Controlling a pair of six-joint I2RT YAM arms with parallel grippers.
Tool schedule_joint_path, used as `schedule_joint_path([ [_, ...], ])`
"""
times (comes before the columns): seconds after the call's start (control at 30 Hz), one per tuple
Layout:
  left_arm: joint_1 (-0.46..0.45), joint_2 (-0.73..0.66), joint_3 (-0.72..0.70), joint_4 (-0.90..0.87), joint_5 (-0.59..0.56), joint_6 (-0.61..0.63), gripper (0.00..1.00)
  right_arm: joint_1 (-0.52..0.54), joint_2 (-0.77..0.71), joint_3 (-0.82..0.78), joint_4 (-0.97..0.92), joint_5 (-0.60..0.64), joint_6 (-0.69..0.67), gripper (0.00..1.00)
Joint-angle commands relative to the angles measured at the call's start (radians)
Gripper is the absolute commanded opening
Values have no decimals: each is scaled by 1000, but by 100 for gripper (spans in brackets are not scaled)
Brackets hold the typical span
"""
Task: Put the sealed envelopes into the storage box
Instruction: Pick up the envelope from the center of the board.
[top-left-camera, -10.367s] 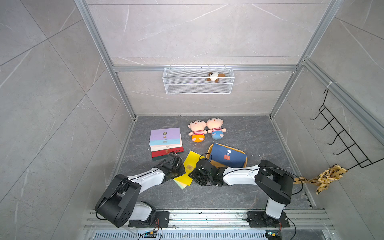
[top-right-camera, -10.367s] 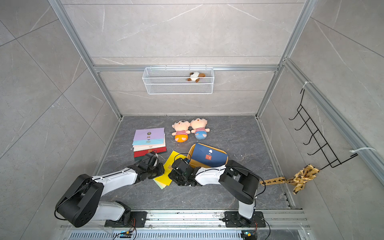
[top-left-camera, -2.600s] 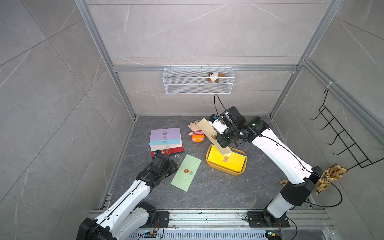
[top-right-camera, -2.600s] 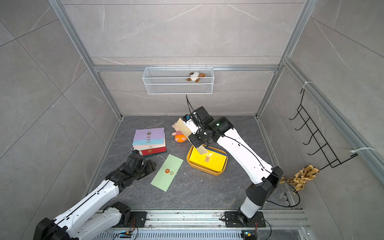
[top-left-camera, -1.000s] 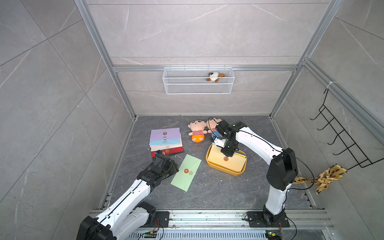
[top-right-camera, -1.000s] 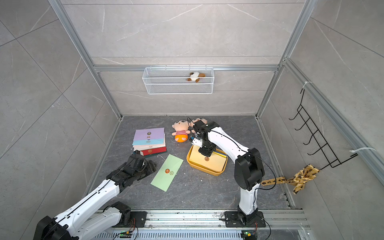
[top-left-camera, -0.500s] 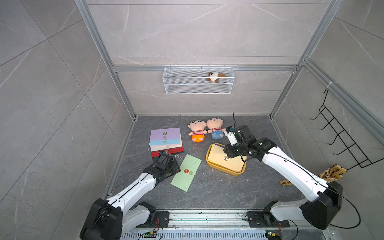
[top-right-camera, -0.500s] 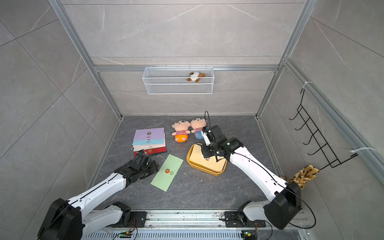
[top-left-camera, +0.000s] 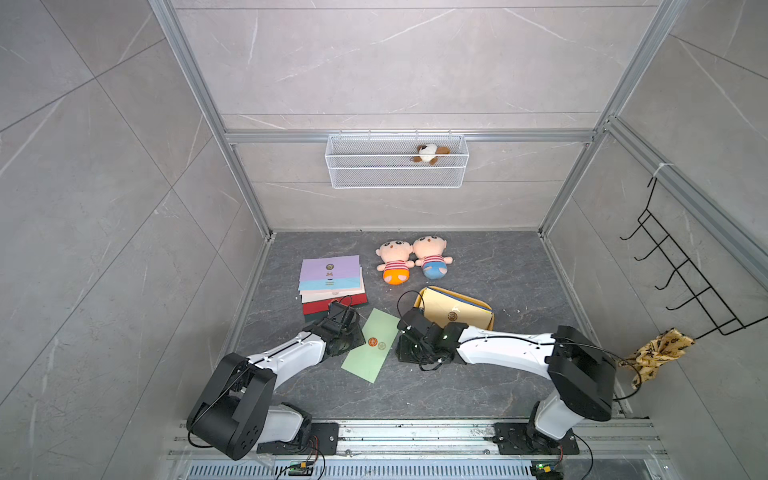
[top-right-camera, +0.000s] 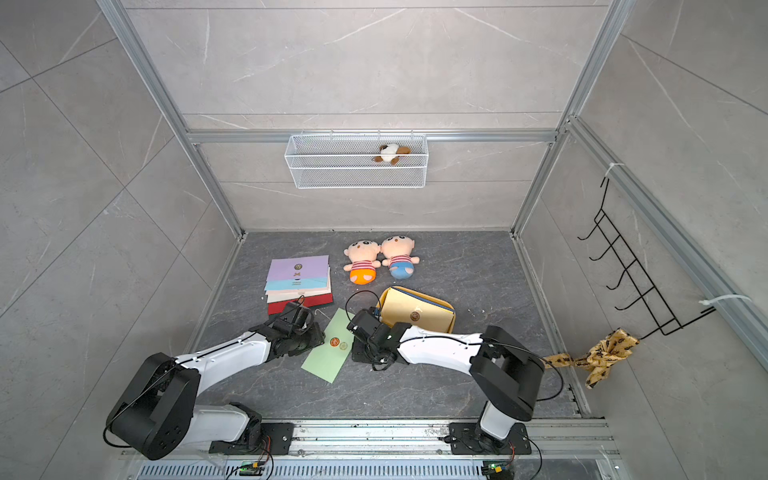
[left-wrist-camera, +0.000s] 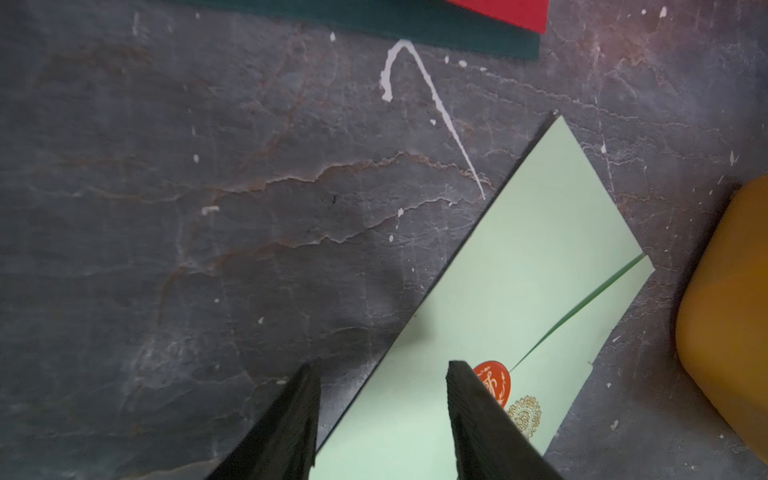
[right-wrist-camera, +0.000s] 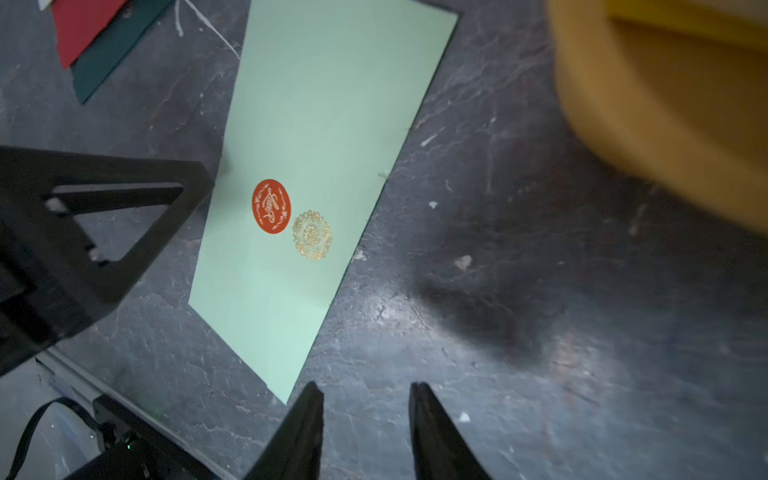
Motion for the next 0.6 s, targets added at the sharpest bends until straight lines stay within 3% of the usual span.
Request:
schedule_joint_path([
  [0.0,-1,-2,-36,0,13,-3,51,14,69,47,61,52,187,40],
  [0.33,-1,-82,-123,-4,35,-45,49,37,216,93,141,29,343,41],
  [0.57,-1,-148,-165,-13,58,-75,49,42,272,141,189,4,363,41],
])
